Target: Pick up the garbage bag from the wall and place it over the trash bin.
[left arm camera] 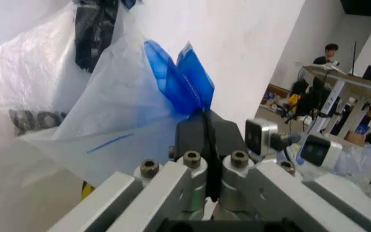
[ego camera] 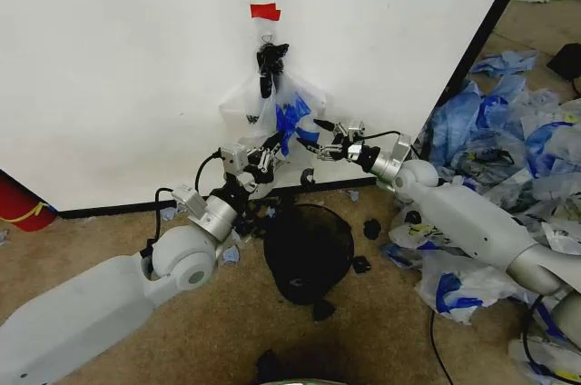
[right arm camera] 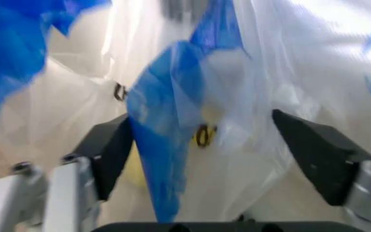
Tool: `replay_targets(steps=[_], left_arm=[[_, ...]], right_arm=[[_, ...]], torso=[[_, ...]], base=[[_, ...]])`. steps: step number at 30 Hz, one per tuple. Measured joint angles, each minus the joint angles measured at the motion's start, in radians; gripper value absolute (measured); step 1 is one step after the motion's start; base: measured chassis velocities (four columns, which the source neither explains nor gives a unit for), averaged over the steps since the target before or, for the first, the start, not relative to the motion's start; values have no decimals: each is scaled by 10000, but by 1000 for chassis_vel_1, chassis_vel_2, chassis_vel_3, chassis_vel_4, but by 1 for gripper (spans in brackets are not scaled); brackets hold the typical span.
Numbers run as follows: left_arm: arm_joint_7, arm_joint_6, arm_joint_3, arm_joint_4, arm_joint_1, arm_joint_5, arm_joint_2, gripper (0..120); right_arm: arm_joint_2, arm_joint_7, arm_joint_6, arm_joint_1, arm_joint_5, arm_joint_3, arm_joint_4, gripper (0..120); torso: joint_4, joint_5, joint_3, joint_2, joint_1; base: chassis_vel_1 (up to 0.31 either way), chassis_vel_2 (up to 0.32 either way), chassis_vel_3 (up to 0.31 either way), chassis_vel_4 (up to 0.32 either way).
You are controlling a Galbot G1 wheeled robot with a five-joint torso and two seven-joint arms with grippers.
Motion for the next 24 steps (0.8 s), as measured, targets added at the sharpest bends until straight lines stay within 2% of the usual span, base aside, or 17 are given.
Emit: replay_targets(steps=[2,14,20,24], left_arm=[[0,0,-8,-21,35,12,27,0],[0,4,-6,-52,25,38,17,0],[-6,9,26,-18,-5,38,-56,0],[-10,9,35,20,36,75,-102,0]], right_arm=[[-23,-17,48,-6,-23,103,119,73],[-772,-454,68,-391,116,882,1021,97],[-897,-1130,-172,-506,485,792,1292,98],[-714,-1276,-278,-515,615,473,1233,98]], torso=[[2,2,0,0,0],[-3,-1,-1,0,-1],[-2,-2,-1,1,-1],[2,-1,-1,0,-1]], base=[[0,0,0,0],[0,0,0,0],[0,0,0,0],[0,0,0,0]])
